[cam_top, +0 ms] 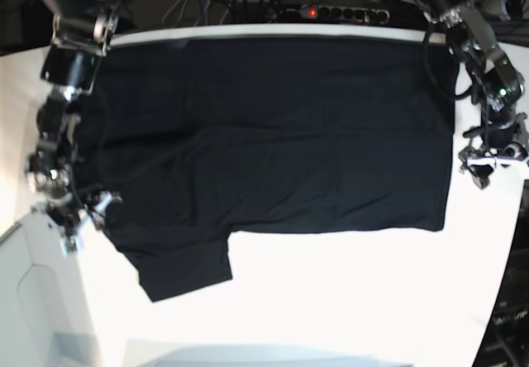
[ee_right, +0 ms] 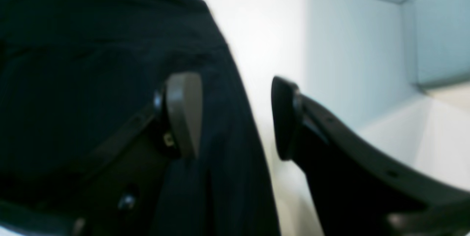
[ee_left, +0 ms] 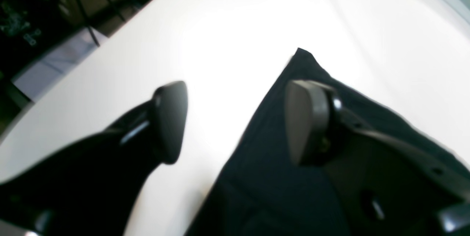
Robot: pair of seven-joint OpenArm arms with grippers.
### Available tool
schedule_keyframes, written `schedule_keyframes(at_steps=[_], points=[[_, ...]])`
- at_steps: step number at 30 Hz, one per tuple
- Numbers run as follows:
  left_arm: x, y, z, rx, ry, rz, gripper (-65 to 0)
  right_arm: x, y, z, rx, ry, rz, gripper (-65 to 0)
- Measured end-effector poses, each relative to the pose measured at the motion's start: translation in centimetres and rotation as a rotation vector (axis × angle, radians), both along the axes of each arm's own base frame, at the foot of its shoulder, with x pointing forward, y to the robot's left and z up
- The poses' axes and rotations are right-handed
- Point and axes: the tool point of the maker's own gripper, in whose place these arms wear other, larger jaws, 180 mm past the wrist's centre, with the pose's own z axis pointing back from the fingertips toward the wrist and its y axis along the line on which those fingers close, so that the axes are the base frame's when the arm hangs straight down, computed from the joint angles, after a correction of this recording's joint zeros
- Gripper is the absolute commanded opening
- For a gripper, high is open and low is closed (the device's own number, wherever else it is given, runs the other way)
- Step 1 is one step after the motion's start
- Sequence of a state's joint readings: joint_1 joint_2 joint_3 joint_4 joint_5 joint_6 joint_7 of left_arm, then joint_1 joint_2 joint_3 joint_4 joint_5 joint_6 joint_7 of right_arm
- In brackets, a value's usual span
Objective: Fold the T-shirt properly
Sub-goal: 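Move both grippers to the shirt's midline edges and grasp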
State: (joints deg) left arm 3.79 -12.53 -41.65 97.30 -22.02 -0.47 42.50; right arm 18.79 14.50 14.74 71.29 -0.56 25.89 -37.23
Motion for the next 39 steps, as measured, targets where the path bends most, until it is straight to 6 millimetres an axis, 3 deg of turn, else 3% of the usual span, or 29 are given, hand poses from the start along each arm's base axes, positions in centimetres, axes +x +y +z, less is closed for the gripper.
schedule_keyframes(at_steps=[3,6,11,16,23,25,29,36,39], points=[[1.8,0.8,-0.5,-0.017,0.023,0.009,-23.6,3.7,0.5,0.3,0.082,-0.047,-0.006,-34.0],[4.0,1.1,-1.5,0.015,0.066,-0.008,-23.6,5.1,0.4,-1.2,0.139,-0.054,-0.021,-34.0],[7.9,-0.3,-3.1,0.044,0.1,-0.087,-23.5,4.8,0.6,-4.3,0.199,-0.016,-0.042,-34.0],[10.3,0.0,-4.4,0.046,0.119,-0.084,-23.5,4.2,0.2,-5.4,0.211,-0.015,-0.054,-34.0],[12.7,-0.6,-7.8,0.025,0.167,-0.094,-23.6,3.6,1.6,-6.2,0.186,-0.021,0.003,-34.8],[12.9,-1.3,-8.6,0.034,0.182,-0.115,-23.6,3.4,1.9,-6.4,0.183,-0.029,0.016,-37.0],[12.9,-2.3,-10.2,0.058,0.198,-0.148,-23.7,3.4,2.2,-6.6,0.181,-0.026,0.028,-47.4],[13.3,-1.7,-11.6,0.05,0.205,-0.122,-24.2,3.4,2.6,-6.6,0.197,-0.03,0.026,-65.0],[13.6,-1.7,-11.8,0.042,0.206,-0.115,-32.2,3.4,2.5,-6.6,0.196,-0.028,0.025,-65.0]])
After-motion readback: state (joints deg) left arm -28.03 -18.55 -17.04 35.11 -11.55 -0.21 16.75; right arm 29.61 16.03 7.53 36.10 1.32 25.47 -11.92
